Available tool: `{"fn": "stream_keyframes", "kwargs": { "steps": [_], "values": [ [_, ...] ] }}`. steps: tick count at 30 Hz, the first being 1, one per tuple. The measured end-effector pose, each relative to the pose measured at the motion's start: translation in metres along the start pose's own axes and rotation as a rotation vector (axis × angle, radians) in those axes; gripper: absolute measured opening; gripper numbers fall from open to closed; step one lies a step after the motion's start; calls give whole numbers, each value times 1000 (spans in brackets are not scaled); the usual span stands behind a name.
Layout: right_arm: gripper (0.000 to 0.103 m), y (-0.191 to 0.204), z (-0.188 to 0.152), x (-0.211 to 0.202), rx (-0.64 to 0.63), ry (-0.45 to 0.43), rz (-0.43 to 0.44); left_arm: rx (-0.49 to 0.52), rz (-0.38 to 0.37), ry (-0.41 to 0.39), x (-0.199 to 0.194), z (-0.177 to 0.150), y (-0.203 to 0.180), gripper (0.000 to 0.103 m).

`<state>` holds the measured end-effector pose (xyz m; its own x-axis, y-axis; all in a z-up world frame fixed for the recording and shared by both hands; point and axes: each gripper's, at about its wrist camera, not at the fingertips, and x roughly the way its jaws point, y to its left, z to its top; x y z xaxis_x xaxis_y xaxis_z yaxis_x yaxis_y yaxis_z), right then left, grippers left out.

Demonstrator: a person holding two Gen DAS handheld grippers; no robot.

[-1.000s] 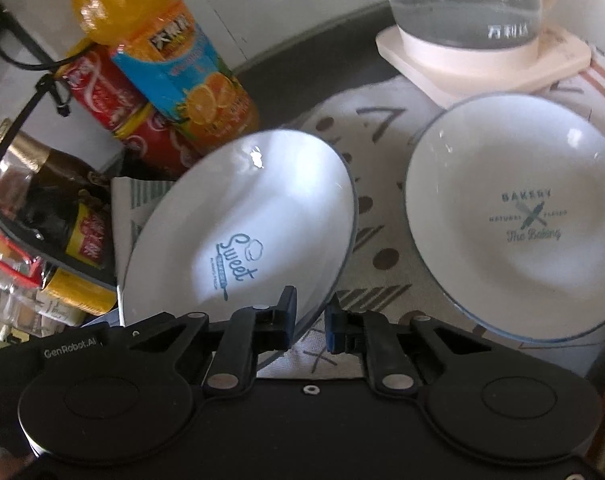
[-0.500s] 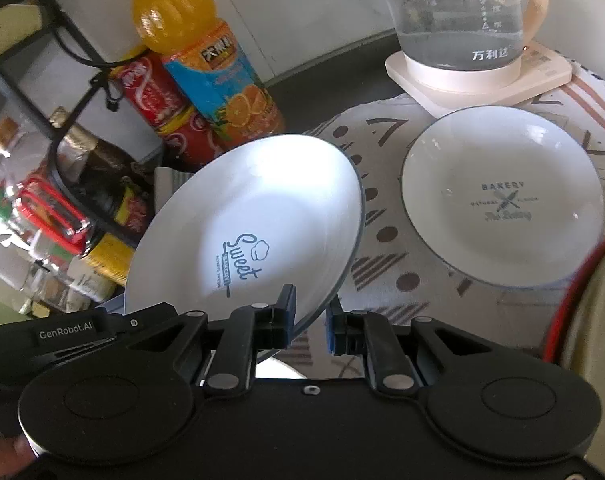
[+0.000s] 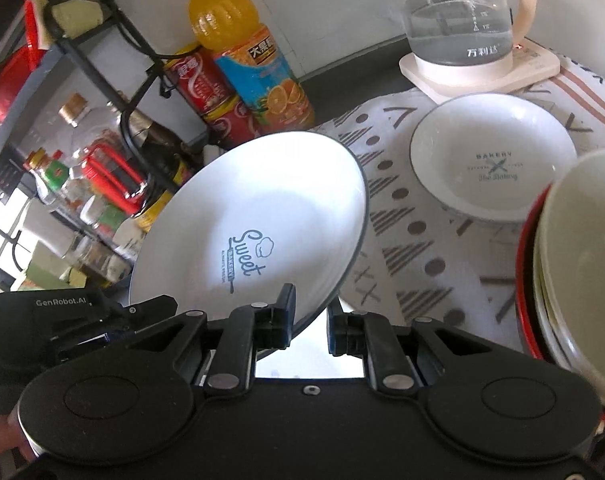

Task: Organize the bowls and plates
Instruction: 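Lower the 'Sweet' plate onto the flower-print plate with both grippers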

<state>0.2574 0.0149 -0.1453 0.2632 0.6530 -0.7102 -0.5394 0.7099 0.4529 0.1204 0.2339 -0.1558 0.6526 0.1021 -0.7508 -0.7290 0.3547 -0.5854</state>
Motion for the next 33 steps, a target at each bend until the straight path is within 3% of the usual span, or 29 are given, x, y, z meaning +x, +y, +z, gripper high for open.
{"fn": "stream_keyframes", "kwargs": {
  "steps": [8,15,33],
  "values": [
    [14,-2,-18,-20,6,34,31,-77,53,-41,-32,-36,12,6],
    [14,-2,-35,-31,1,58,33,-117,81,-22,-43,-58,29,6],
    [14,-14,-55,-28,3,120,-5,-130,132,36,-33,-82,42,6]
  ]
}}
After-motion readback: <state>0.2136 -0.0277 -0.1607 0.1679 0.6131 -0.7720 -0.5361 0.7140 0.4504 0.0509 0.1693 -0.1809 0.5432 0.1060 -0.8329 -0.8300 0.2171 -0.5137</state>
